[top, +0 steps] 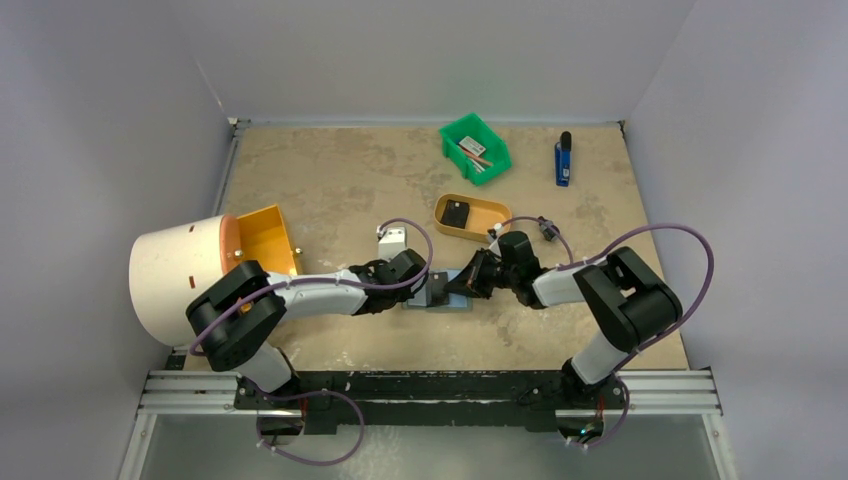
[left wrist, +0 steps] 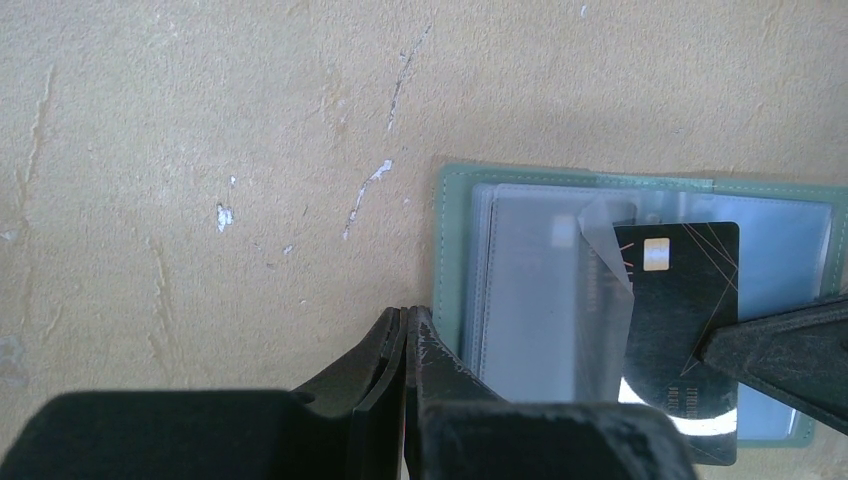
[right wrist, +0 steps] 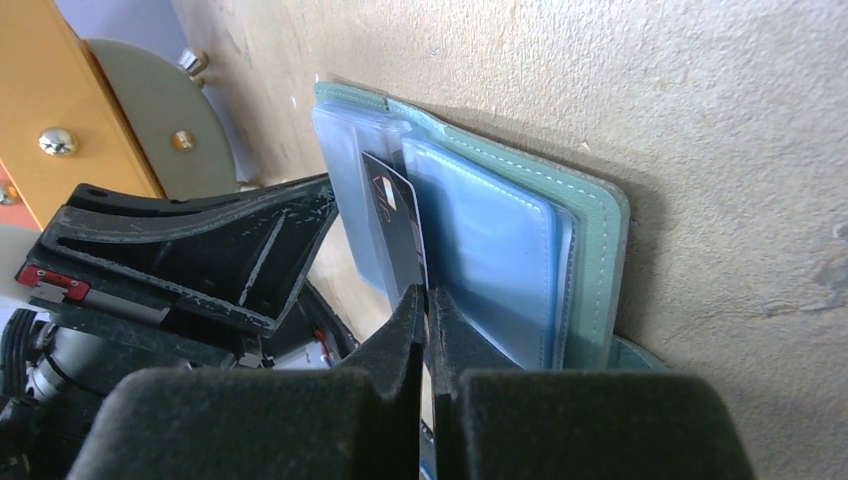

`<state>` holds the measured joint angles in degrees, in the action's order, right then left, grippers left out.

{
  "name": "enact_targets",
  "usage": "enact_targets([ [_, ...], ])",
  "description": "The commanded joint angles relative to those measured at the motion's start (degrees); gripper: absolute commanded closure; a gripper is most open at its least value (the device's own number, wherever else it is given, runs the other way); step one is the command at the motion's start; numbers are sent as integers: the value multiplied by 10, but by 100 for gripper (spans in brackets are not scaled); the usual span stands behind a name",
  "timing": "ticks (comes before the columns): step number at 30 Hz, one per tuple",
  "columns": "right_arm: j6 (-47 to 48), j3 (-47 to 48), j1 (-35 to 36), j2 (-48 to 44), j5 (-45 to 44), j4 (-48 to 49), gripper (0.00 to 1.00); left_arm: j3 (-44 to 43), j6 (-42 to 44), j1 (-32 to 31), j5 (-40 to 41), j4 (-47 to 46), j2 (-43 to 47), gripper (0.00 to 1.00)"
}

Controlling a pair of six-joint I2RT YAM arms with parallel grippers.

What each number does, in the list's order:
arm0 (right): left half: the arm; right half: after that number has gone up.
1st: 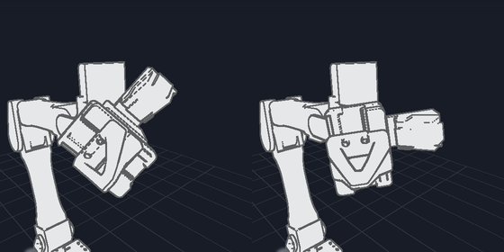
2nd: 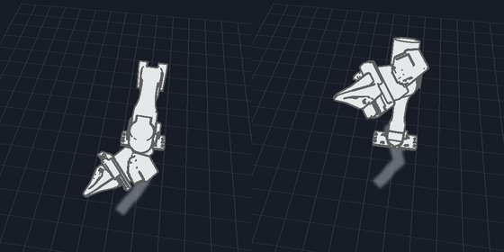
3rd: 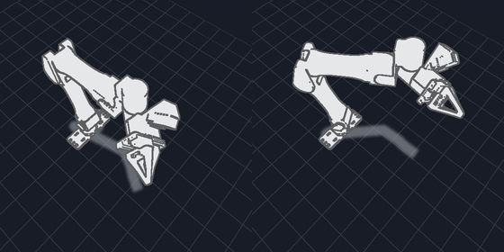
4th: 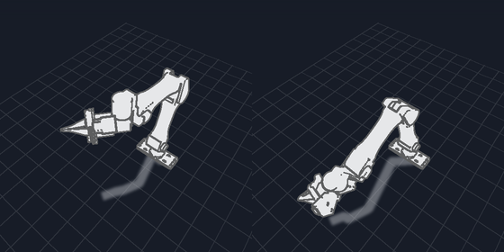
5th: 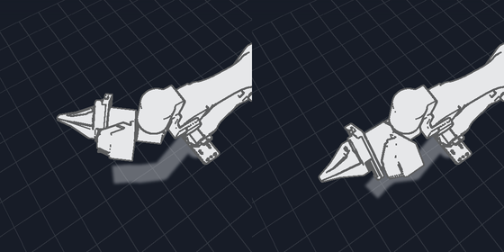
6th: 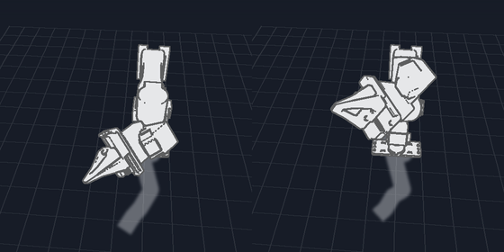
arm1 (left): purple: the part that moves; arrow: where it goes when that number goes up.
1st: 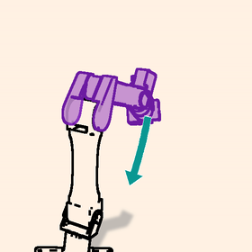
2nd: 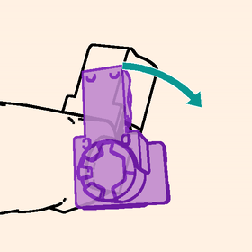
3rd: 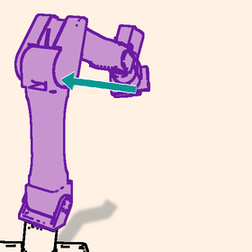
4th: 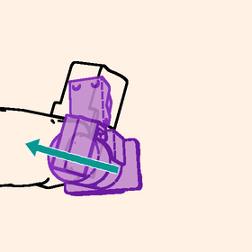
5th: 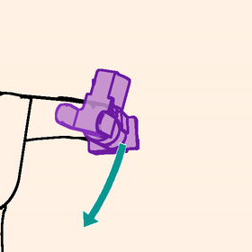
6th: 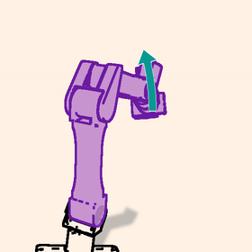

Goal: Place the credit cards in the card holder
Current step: Insert the credit card into the card holder.

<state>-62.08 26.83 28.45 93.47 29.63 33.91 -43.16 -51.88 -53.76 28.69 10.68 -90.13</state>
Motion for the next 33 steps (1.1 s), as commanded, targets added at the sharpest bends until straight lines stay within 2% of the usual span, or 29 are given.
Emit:
enact_targets([
  [1, -13, -7, -1, -4, -22, 16, 100, 11, -12, 0, -20, -21, 0, 100],
  [33, -12, 12, 17, -4, -53, -10, 100, 16, -16, 0, -34, -32, 1, 100],
])
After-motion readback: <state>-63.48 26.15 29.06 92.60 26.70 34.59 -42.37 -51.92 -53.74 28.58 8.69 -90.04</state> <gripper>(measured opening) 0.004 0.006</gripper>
